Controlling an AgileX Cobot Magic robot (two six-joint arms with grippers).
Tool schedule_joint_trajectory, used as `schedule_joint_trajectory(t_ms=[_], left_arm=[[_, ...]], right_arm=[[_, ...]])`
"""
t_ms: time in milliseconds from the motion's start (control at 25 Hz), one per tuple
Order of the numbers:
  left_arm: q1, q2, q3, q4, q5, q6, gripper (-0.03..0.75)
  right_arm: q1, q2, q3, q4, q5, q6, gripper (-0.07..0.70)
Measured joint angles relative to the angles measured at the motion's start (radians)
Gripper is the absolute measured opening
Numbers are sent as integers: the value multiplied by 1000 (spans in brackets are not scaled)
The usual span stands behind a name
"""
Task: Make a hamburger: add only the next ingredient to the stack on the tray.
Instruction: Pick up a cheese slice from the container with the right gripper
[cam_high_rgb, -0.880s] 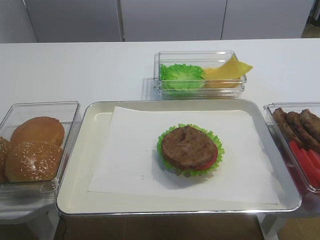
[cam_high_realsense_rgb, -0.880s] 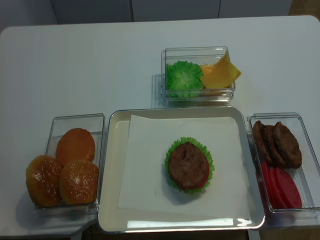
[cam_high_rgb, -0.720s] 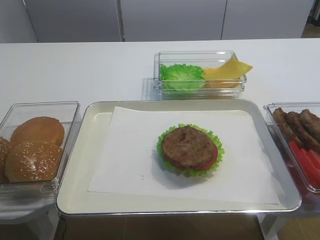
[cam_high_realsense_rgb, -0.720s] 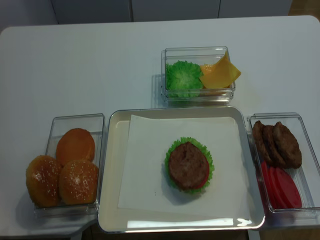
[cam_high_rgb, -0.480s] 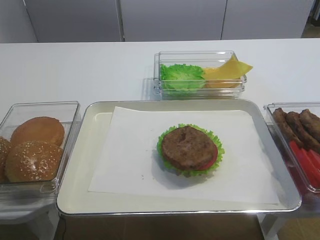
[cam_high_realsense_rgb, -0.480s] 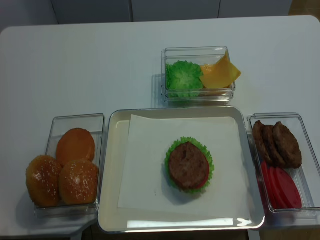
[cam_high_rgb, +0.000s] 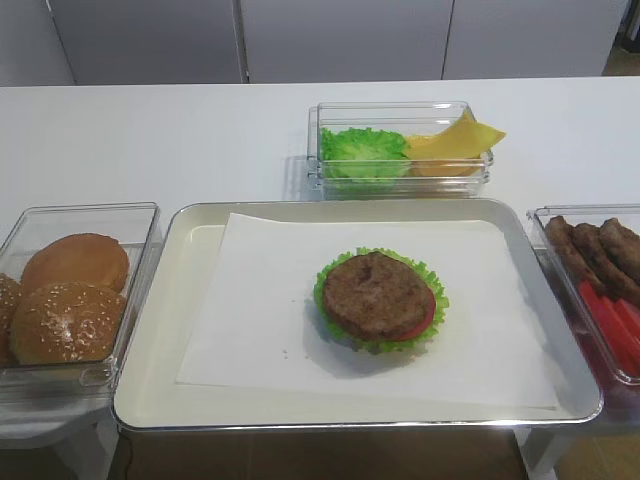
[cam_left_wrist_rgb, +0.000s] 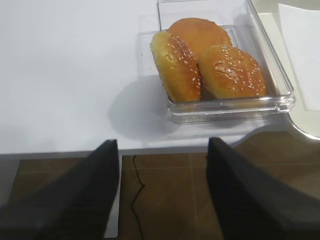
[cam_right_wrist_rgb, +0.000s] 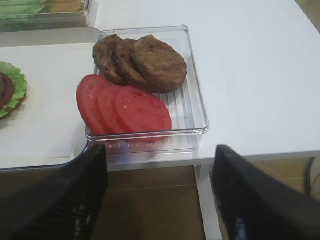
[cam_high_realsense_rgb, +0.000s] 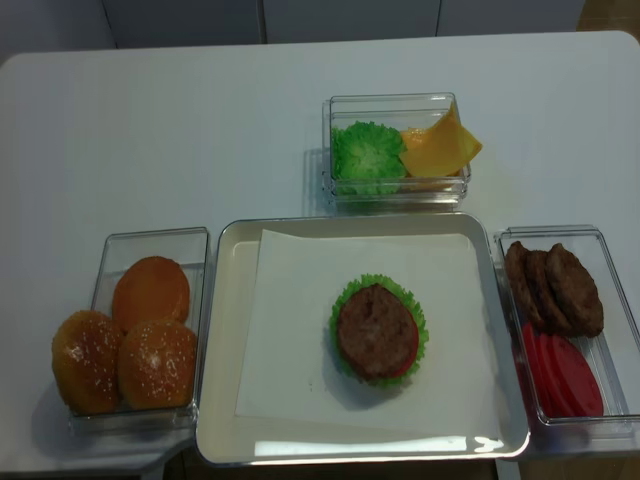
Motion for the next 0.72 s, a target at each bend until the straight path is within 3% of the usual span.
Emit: schedule_joint_trajectory(t_ms=[360, 720], left_arm=[[0, 0, 0, 0, 0, 0, 411], [0, 0, 0, 0, 0, 0, 411]], right_arm=[[0, 0, 0, 10, -2, 11, 500], [0, 93, -71, 126, -120, 46, 500]])
